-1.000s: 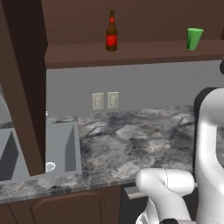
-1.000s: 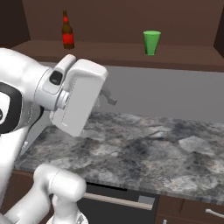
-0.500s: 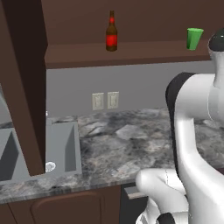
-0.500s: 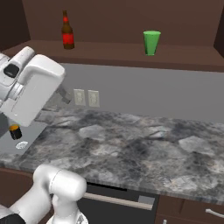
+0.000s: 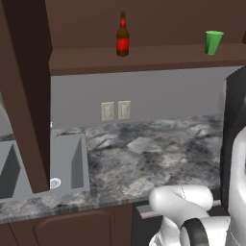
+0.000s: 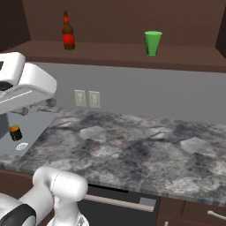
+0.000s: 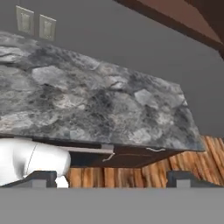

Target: Open the cabinet directly in front. Then move the beer and the cup to the dining counter with the candle on it.

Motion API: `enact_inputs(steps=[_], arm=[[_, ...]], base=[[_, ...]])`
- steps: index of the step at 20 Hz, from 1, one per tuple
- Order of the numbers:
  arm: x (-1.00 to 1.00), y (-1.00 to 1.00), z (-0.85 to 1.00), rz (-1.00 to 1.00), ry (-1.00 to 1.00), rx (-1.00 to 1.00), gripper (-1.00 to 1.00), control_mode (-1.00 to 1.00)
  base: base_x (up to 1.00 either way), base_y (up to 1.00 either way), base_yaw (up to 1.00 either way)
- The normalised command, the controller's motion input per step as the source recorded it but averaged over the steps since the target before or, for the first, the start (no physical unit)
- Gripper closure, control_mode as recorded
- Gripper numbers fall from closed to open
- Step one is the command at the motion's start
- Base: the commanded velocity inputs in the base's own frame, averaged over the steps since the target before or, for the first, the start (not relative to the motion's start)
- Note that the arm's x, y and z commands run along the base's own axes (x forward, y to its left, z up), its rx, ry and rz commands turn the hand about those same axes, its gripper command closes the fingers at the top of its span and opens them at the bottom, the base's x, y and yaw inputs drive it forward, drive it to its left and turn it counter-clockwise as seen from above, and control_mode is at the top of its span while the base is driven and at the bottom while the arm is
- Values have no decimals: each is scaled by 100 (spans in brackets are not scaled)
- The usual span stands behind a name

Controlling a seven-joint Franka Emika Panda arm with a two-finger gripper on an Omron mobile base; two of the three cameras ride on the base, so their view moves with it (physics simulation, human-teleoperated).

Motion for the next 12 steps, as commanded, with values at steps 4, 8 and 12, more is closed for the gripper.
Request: enact_inputs(steps=[4,8,12], arm=[[11,16,0,22,-43,33,-100,-100],[25,17,-4,26,-52,28,-100,-100],[12,36,-1,22,-54,21,-100,-100]], base=[[0,0,0],[0,0,0],[0,0,0]])
